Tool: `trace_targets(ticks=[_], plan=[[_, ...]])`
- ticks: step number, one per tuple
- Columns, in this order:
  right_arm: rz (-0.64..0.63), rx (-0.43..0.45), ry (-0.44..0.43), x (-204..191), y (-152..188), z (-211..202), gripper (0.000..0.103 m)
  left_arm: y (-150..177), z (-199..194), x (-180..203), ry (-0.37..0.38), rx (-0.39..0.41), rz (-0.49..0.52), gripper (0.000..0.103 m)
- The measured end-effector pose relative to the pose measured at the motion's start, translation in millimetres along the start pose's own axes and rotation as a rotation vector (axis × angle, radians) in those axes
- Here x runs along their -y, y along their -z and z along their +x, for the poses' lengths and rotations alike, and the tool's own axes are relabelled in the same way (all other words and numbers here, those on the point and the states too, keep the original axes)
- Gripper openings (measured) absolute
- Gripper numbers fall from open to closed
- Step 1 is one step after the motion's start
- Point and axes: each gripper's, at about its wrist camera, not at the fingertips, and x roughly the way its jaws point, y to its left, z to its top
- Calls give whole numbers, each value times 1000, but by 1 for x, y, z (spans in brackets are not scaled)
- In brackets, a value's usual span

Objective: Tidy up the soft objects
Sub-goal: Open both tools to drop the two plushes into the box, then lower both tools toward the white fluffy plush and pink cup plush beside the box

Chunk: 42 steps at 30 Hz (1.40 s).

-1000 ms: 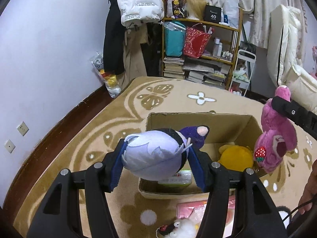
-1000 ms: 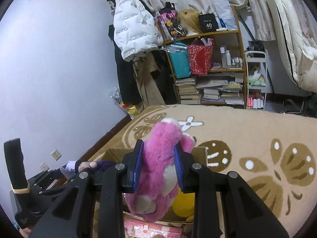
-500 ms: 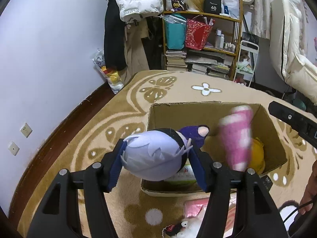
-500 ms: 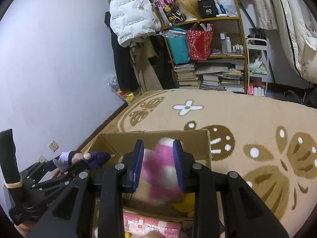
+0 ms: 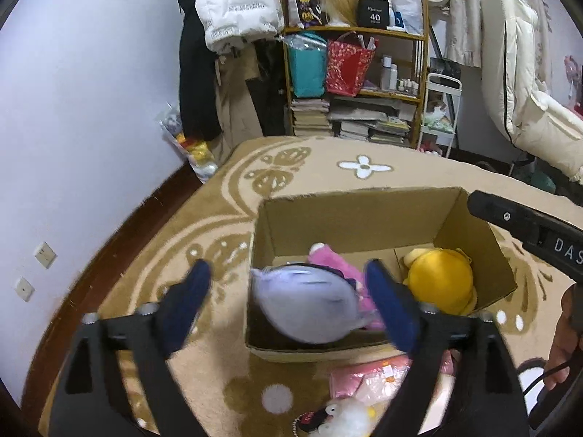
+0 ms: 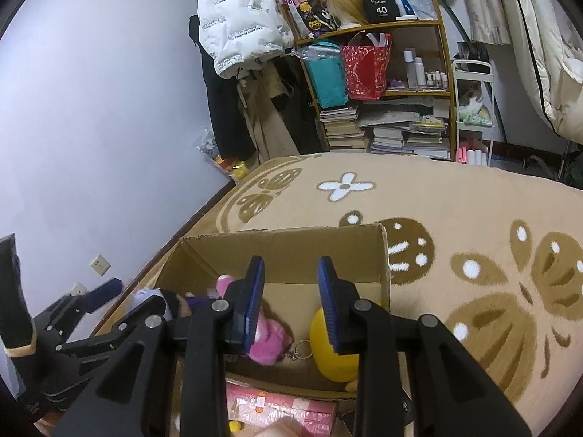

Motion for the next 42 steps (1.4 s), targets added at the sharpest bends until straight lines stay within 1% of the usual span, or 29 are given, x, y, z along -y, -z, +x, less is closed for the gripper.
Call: trace_targets(ticks=[1, 2, 4, 6, 8, 9, 11, 13, 17, 21, 27, 33, 37, 39, 42], plan=[[0, -2, 2, 0, 0, 0, 33, -1, -1, 0, -3, 3, 4, 95], [-1, -5, 2, 0, 1, 0, 40, -1, -1, 1, 1, -11, 13, 97], [-5, -6, 12, -1, 1, -1, 48, -1, 2, 1, 11, -42, 24, 97], [-13, -4, 19, -2, 1, -3, 55, -1, 3, 1, -11, -51, 21, 98], [-21, -3, 26, -4, 1, -5, 73, -1, 2, -1, -33, -49, 17, 98], [-23, -4, 23, -5, 1, -6, 78, -2, 1, -2, -40, -49, 19, 99], [-30, -4, 18, -6, 1, -8, 95, -3, -3, -1, -51, -56, 37, 99], [-36, -2, 29, -8, 2, -11, 102, -5, -9, -1, -57, -47, 51, 99], [-36, 0, 40, -10, 4, -18, 103, -3, -20, -1, -63, -37, 70, 99], [-15, 5, 44, -8, 6, -27, 103, 1, -28, -5, -39, -51, 49, 99], [16, -5, 65, -2, 12, -40, 103, 5, -37, -11, -23, -57, 26, 99], [56, -40, 75, 4, 24, -47, 103, 13, -40, -9, 16, -113, 32, 99], [104, -60, 51, 9, 37, -52, 103, 20, -45, -5, 41, -128, 39, 99], [109, -67, 57, 9, 42, -53, 102, 25, -45, -4, 52, -140, 34, 99], [115, -89, 53, 10, 50, -54, 96, 32, -44, -5, 62, -161, 32, 99]])
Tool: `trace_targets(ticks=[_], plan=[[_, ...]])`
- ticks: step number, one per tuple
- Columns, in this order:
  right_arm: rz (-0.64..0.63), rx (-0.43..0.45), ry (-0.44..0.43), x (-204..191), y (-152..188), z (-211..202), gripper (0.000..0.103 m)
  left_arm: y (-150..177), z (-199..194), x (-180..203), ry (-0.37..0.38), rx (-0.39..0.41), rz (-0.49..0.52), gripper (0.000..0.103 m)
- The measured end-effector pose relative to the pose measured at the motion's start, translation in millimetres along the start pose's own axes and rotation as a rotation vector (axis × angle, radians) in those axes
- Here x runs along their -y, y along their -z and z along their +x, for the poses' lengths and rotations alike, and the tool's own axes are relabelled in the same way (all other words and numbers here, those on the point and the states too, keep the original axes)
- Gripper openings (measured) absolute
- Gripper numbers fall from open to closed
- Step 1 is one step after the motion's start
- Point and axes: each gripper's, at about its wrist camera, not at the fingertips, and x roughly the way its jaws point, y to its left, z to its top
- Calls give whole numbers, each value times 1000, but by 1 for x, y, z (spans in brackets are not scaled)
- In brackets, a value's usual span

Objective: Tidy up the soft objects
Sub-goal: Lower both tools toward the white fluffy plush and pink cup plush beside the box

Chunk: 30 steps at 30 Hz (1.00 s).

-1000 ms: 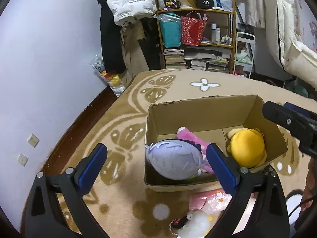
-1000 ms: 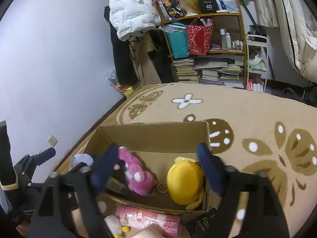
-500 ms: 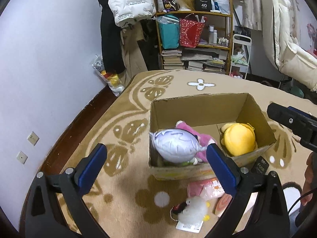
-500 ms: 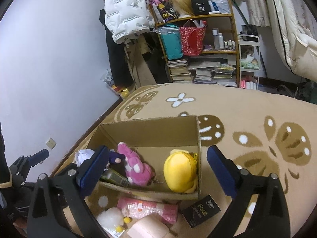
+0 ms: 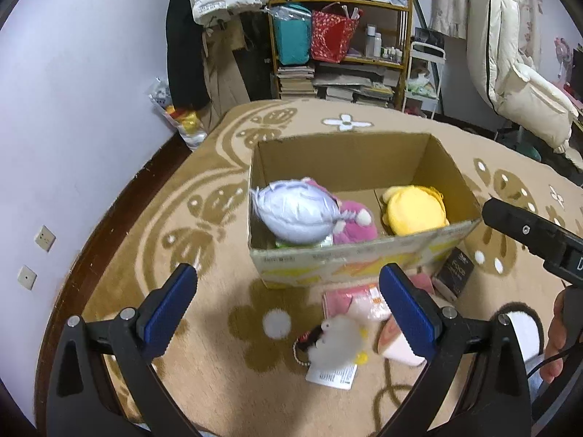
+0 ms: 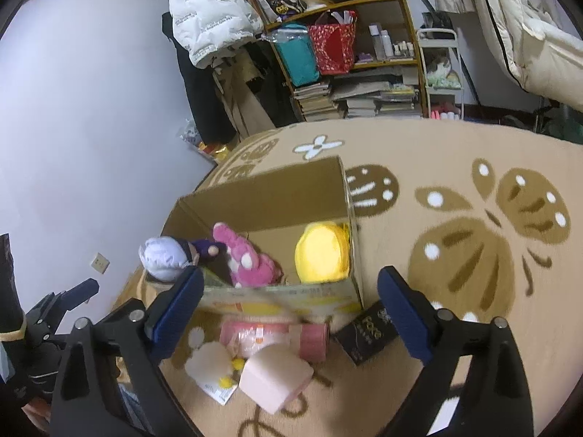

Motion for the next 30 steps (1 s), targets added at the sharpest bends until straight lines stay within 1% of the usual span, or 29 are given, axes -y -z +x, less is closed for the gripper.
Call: trace_targets(ticks=[3, 5, 7, 10, 15, 19, 24, 27, 30], plan=[[11, -24, 1, 2, 9, 2, 93, 5, 4, -1, 12, -28, -12, 99], [16, -45, 1, 3, 15, 4, 88, 10, 8, -2, 27, -51, -27, 99], [14, -72, 4, 2, 21, 8, 85, 14, 13, -3, 42, -75, -37, 99], [8, -102, 2, 1, 30, 12, 83, 19, 19, -2, 53, -102, -37, 99], [23, -147, -10, -1, 41, 20, 81, 27, 30, 5, 51, -161, -16, 99], [95, -190, -59, 3, 52, 29, 80, 34, 39, 13, 36, -196, 32, 99], [108, -224, -48, 5, 61, 37, 80, 42, 54, 23, 59, -247, 59, 99], [131, -245, -42, 8, 64, 43, 80, 45, 63, 27, 58, -272, 74, 99], [152, -270, -51, 12, 67, 50, 80, 48, 72, 27, 66, -306, 63, 99]])
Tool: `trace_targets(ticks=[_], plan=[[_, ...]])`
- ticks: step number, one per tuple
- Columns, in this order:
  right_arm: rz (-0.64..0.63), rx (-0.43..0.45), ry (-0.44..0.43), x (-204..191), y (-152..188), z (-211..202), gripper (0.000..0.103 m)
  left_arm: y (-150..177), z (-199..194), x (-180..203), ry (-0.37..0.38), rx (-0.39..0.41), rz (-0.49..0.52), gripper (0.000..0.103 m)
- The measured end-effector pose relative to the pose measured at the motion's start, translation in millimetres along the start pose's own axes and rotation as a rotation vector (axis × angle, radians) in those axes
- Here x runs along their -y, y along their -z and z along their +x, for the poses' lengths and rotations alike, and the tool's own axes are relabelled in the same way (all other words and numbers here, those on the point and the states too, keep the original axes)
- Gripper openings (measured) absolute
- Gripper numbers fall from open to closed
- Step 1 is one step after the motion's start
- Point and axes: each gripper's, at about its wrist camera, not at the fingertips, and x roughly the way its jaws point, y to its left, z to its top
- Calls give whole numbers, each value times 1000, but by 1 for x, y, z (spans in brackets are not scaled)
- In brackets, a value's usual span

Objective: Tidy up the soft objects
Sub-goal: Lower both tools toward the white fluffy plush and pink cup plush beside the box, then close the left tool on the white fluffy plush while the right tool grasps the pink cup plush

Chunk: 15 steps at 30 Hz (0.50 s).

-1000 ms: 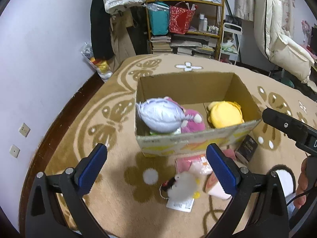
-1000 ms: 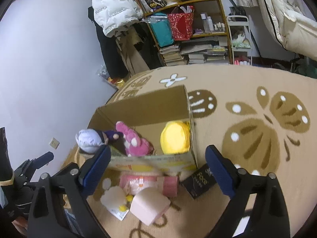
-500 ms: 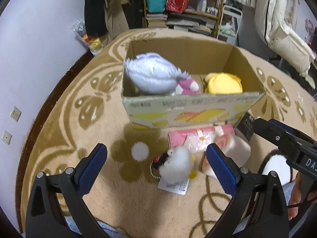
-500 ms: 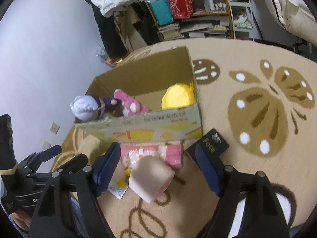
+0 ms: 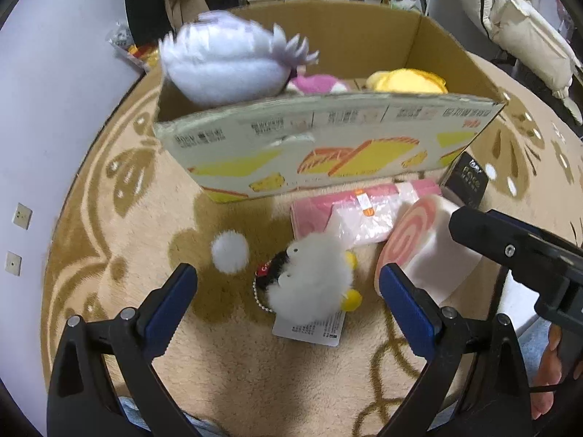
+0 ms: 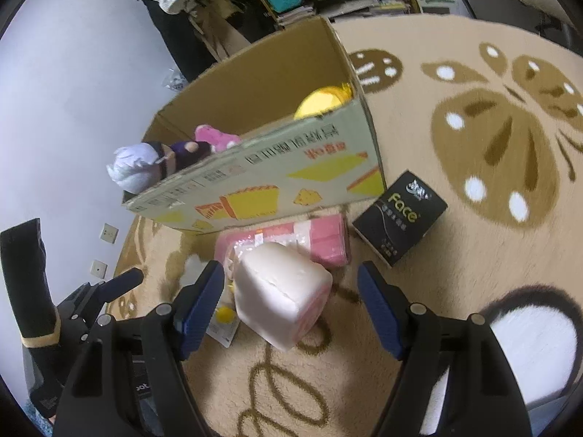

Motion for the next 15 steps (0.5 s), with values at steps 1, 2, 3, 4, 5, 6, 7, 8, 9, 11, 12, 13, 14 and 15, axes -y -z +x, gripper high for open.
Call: trace_targets(ticks=[1, 2, 3, 4, 5, 6, 7, 8, 9, 11, 12, 13, 14, 15], plan=[[7, -10, -7, 1, 1, 3, 80, 0, 2, -1, 5, -7, -5, 99], [12, -17, -10, 2, 1, 5, 80, -1, 4, -2, 9, -12, -12, 99], [18, -26, -14, 3, 2, 8, 80, -1, 5, -4, 11, -17, -21, 99], [22, -34, -18, 4, 2, 10, 80, -1, 7, -6, 12, -19, -27, 99], [26, -40, -20, 4, 3, 12, 80, -1, 9, -7, 14, -23, -37, 99], [28, -48, -20, 4, 4, 15, 80, -1, 11, -9, 23, -29, -47, 98], [26, -53, -18, 4, 4, 17, 80, -1, 12, -11, 28, -34, -54, 97], [26, -56, -17, 4, 4, 18, 80, -1, 16, -12, 36, -45, -64, 95], [30, -60, -22, 4, 5, 20, 80, 0, 19, -12, 39, -55, -71, 94], [38, -71, -32, 4, 5, 23, 80, 0, 24, -13, 49, -75, -78, 87], [44, -77, -35, 4, 6, 25, 80, 1, 26, -13, 61, -84, -79, 86], [53, -89, -43, 5, 7, 27, 80, 0, 26, -13, 67, -87, -79, 84], [62, -99, -53, 5, 7, 29, 80, 0, 27, -12, 68, -88, -75, 84], [70, -107, -60, 6, 7, 30, 80, 0, 26, -11, 64, -85, -68, 84]])
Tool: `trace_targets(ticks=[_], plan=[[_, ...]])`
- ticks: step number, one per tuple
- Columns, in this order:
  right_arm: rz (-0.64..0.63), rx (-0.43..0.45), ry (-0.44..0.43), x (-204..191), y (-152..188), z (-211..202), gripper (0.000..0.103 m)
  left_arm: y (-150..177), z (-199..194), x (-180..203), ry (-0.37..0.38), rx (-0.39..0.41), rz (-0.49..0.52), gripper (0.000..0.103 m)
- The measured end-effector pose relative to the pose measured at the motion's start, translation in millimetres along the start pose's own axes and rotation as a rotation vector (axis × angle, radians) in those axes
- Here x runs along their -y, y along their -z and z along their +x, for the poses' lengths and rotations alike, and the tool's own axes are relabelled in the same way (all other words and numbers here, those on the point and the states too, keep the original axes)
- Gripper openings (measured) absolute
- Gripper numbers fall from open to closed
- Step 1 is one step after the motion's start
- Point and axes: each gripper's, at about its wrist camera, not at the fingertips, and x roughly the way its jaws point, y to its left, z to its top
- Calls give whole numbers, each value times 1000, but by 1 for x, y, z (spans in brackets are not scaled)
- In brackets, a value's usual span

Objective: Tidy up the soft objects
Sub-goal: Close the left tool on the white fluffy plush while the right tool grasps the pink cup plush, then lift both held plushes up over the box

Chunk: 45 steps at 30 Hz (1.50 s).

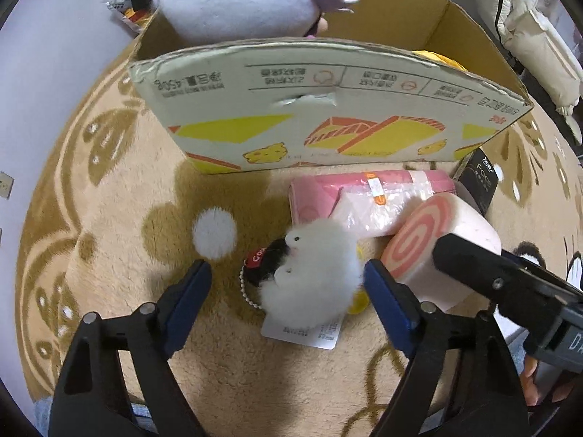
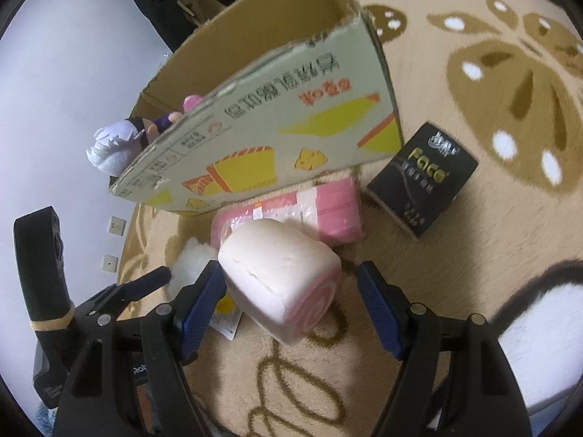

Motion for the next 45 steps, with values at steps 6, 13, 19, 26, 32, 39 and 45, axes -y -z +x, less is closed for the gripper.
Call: trace_targets(ticks=[6, 13, 19, 26, 32, 39, 45], plan=[[2, -25, -5, -3, 2, 9, 80, -1, 7, 6, 14, -42, 2, 65], [-46, -56, 49, -13, 6, 19, 62, -6, 12, 11, -11, -22, 54, 46], [-90, -37, 80, -19, 6, 17, 50, -3, 10, 9, -6, -18, 36, 39], [-148, 10, 114, -23, 4, 6, 30, -1, -11, 5, -1, 13, 26, 36], [-189, 62, 124, -29, 3, -10, 25, -3, -42, -4, -1, 111, -16, 36], [-236, 157, 136, -44, 1, -36, 22, -5, -76, -5, -50, 201, -11, 36], [-235, 233, 117, -51, -1, -63, 22, -5, -103, 0, -62, 295, 21, 36]])
